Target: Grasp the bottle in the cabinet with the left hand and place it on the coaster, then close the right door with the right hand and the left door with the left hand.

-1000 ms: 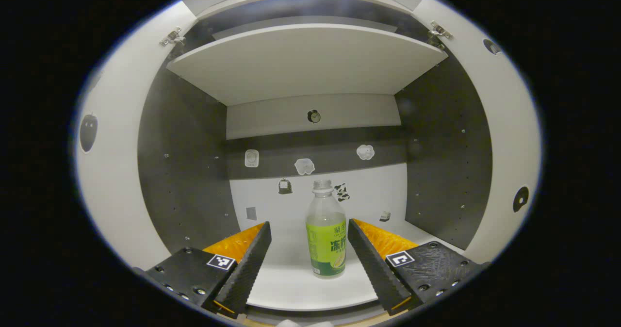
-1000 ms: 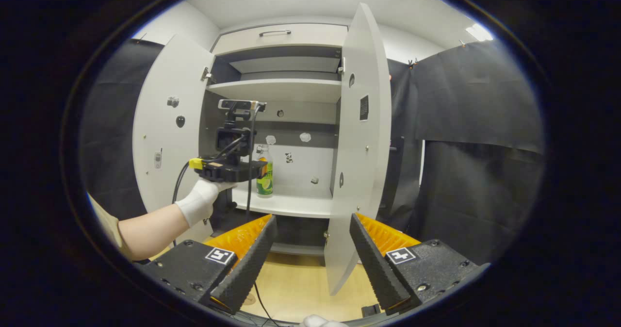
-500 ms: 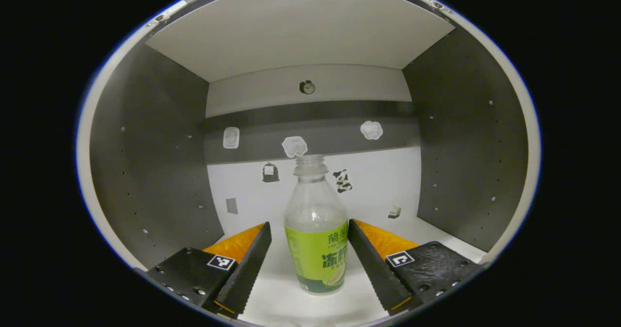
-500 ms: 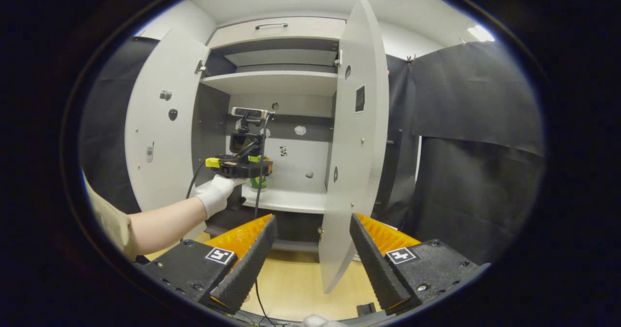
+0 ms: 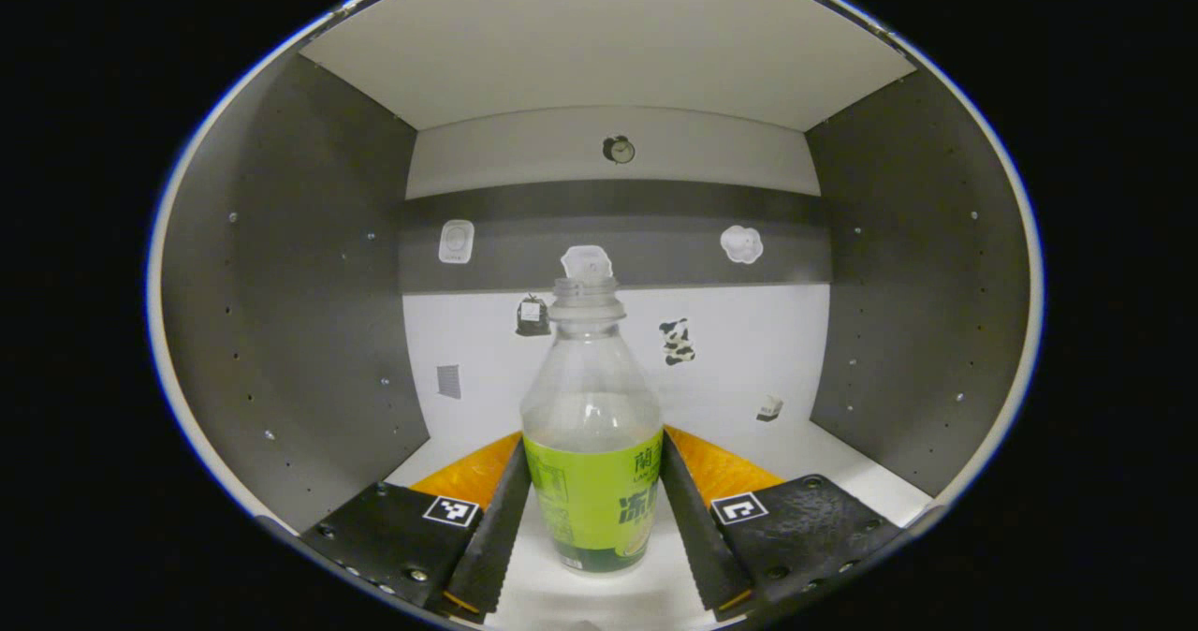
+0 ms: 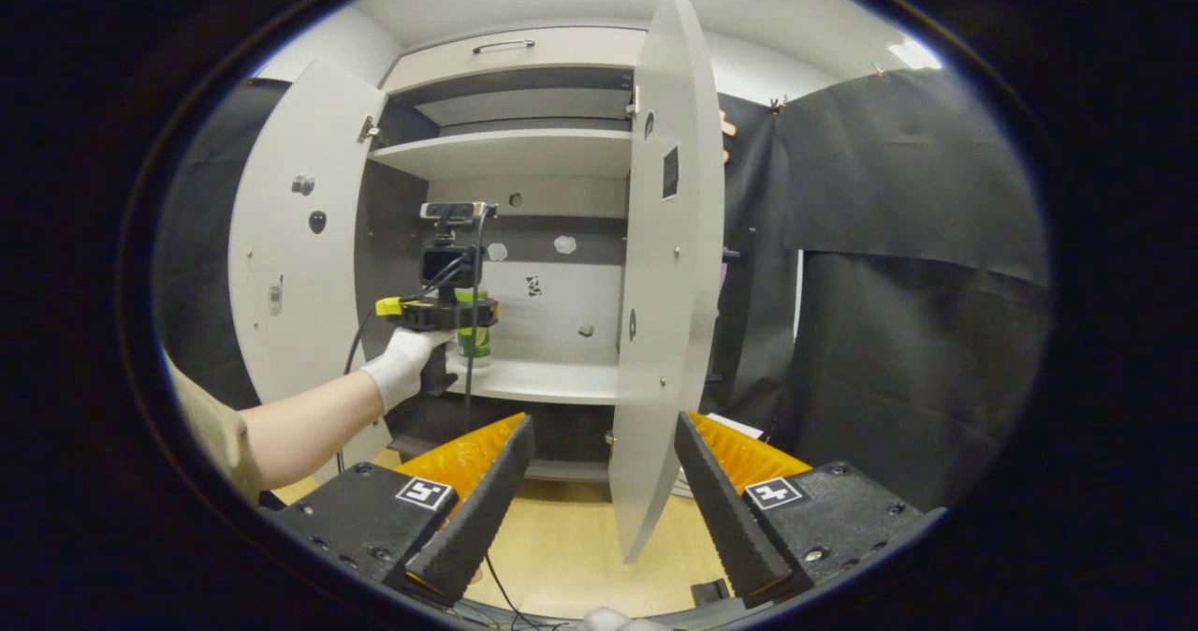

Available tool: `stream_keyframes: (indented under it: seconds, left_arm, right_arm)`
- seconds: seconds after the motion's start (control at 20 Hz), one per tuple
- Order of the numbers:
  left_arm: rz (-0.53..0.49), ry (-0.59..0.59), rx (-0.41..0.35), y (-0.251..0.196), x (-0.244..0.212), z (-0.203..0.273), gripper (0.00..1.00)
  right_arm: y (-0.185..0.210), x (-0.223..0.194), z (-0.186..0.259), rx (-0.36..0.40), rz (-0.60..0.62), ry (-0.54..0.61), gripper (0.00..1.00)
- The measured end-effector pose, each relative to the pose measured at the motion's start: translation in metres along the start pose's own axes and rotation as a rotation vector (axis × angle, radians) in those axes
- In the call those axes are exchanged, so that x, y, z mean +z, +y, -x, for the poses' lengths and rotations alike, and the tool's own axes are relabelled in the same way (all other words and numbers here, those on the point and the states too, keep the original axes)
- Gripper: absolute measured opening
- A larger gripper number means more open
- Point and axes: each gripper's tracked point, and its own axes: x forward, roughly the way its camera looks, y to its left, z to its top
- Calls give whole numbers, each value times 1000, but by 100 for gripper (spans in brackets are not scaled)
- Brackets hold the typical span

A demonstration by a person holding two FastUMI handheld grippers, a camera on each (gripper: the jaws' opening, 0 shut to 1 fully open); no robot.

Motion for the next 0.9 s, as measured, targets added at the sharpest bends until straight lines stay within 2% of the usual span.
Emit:
stream_keyframes:
  seconds: [0.05,0.3,0.35,0.5,0.75,0.8,0.9]
  left_arm:
    - [-7,-13,-9,1,6,11,75]
    - [-50,-44,-57,4,23,76,75]
    - [-54,-52,-64,5,26,89,71]
    - [-69,-70,-91,6,28,136,78]
    - [-60,-59,-129,2,9,206,72]
    - [-56,-55,-132,2,4,218,75]
    - [-64,-54,-133,3,-9,238,75]
  right_arm:
    - [0,0,-1,-2,-4,-2,99]
    - [5,-1,2,3,-8,-5,99]
    - [6,-2,2,4,-7,-6,99]
    - [8,-5,3,9,-9,1,100]
    - [7,-7,7,7,-17,3,99]
    - [7,-7,7,6,-17,1,100]
    - [7,-8,8,4,-16,-1,99]
